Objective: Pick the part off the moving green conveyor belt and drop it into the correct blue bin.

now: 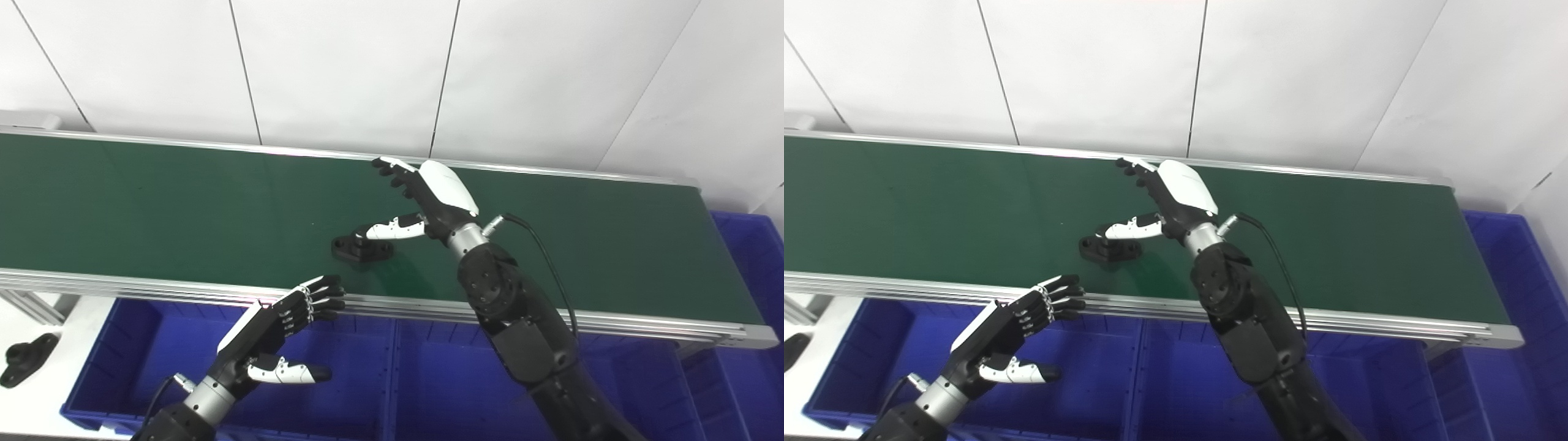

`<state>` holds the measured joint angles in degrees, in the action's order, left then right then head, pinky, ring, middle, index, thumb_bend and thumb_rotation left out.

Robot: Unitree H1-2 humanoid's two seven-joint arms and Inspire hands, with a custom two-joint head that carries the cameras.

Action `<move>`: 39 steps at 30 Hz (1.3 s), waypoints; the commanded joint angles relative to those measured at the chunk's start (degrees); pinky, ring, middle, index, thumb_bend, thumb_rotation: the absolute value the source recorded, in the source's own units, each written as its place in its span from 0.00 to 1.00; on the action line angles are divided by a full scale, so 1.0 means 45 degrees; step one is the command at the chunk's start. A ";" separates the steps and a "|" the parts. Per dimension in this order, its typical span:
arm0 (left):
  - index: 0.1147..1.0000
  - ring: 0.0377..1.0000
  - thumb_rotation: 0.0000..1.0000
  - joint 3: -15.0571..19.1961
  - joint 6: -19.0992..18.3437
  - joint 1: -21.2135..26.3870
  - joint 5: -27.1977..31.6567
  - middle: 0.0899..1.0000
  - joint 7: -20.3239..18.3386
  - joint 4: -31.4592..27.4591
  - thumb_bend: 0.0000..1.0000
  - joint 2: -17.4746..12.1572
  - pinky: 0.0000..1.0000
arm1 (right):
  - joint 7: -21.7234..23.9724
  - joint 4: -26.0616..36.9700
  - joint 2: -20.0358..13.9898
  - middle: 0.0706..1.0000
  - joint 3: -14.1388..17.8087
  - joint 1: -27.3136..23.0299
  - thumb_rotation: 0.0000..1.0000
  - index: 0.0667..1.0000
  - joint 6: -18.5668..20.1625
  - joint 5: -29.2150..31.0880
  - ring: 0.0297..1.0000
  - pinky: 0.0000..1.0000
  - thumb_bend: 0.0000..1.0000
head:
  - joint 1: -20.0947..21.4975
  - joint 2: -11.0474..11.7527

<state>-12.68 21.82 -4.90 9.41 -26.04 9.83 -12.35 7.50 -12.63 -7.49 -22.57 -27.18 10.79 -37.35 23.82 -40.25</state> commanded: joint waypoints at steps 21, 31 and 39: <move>0.85 0.77 0.29 -0.0080 0.0470 0.0049 -0.1013 0.84 0.0209 -0.0394 0.83 0.0414 0.74 | 0.1287 -0.1546 -0.1500 0.82 -0.1899 -0.1265 0.32 0.83 -0.0053 -0.1930 0.79 0.74 0.86 | -0.0440 -0.0250; 0.86 0.77 0.29 -0.0100 0.0322 -0.0050 -0.0999 0.85 0.0252 -0.0711 0.82 0.0497 0.73 | 0.1364 -0.1910 -0.1899 0.77 -0.2603 -0.1109 0.25 0.78 -0.0528 -0.2593 0.73 0.68 0.80 | -0.0494 -0.0507; 0.86 0.78 0.29 -0.0111 0.0017 -0.0135 -0.0852 0.85 0.0263 -0.1029 0.82 0.0523 0.74 | 0.1472 -0.1803 -0.2060 0.47 -0.2900 -0.0986 0.01 0.65 -0.0627 -0.2829 0.42 0.36 0.58 | -0.0314 -0.0739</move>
<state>-13.12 21.53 -6.05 4.71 -25.02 6.81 -10.22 13.23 -20.95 -16.56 -34.57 -31.23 10.04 -49.13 22.41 -43.51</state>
